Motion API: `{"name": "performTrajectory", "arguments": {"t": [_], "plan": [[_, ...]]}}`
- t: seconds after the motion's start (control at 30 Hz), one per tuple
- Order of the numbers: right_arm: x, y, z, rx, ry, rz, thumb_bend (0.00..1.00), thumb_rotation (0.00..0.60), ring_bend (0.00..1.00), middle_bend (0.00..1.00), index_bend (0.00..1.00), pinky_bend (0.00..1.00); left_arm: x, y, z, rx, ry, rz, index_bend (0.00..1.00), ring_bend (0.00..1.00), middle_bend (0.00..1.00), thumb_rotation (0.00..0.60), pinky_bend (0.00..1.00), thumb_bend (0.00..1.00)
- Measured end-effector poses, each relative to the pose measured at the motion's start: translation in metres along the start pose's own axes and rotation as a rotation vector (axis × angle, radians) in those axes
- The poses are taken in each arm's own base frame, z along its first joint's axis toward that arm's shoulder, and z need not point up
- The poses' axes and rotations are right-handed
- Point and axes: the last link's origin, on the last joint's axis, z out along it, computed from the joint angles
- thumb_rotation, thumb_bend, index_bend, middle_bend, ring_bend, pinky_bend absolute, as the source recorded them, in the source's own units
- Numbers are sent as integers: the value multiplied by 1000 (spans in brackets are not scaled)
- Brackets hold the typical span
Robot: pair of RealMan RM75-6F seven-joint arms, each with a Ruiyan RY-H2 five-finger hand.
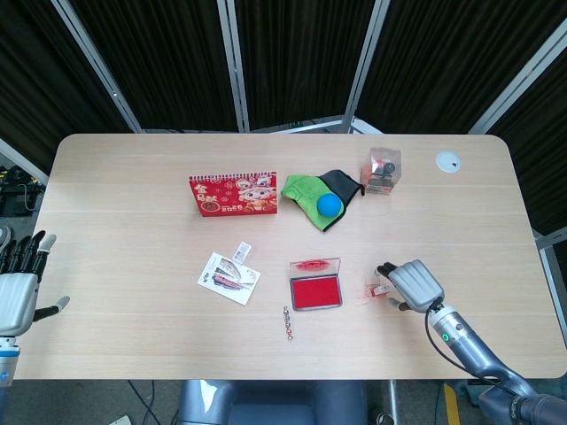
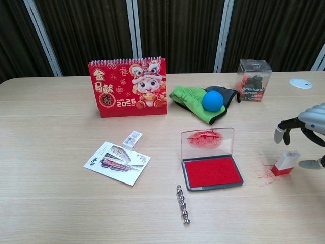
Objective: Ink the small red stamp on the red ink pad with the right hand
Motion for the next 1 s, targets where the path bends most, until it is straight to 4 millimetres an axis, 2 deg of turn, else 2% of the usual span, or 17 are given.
{"name": "performTrajectory", "arguments": {"t": [0.3,0.6,0.83,1.0], "plan": [[-11,-1,10,31,-4,-34,250,600,711,418,359,959,0,-1,-1,6,-5,2,0,0,0,600,0,0],[-16,-2,15,42,-16,-40,285,600,711,470,410,959,-1,-2,0,11,-8,6,0,0,0,600,0,0],[-20,-1,17,39,-25,-46,379,600,710,560,506,959,-2,-2,0,13,-9,8,0,0,0,600,0,0],[-18,0,18,33,-8,-56,416,600,711,574,523,959,-2,-2,0,13,-9,6,0,0,0,600,0,0]]}}
